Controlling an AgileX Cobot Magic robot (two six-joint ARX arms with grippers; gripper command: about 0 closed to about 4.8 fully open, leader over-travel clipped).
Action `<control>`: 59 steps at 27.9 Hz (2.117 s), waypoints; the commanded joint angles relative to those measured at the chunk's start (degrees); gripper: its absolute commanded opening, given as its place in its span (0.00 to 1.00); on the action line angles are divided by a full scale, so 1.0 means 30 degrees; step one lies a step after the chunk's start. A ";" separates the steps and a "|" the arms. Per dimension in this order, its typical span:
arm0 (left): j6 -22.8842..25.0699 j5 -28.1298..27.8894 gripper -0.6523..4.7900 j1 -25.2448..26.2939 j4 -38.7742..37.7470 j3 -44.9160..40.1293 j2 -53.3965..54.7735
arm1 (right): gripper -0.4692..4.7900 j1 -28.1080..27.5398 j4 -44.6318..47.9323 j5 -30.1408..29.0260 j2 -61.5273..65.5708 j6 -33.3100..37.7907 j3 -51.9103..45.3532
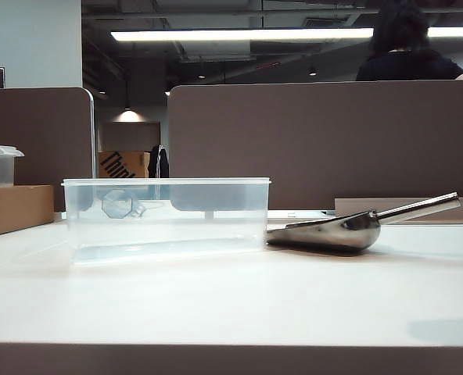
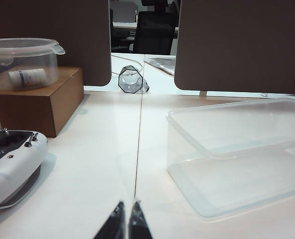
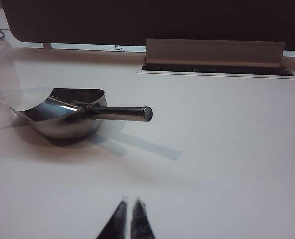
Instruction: Pick up the metal ice scoop from the table and place it inside the transparent plastic box.
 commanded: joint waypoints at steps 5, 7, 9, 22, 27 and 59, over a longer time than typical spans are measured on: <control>0.0007 0.0015 0.16 0.0022 0.0233 -0.0007 0.0015 | 0.13 0.0036 0.0321 0.0036 0.0000 -0.0015 -0.0080; 0.0007 0.0007 0.16 -0.0211 0.0233 -0.0007 0.0015 | 0.13 0.0036 0.0321 0.0029 0.0007 -0.0015 -0.0080; 0.0007 0.0007 0.16 -0.0991 0.0233 -0.0007 0.0015 | 0.13 0.0036 0.0321 0.0029 0.0000 -0.0015 -0.0080; 0.0007 0.0022 0.16 -1.0142 0.0240 -0.0007 0.2769 | 0.13 0.0036 0.0852 -0.2076 0.0000 0.7016 -0.0029; 0.0007 0.0015 0.16 -1.1162 0.0233 -0.0007 0.3133 | 0.14 0.0029 0.3315 -0.3497 0.0007 1.1927 0.0430; 0.0007 0.0015 0.16 -1.1169 0.0240 -0.0007 0.3075 | 1.00 0.0605 2.2753 -0.0372 3.3288 2.8480 0.8918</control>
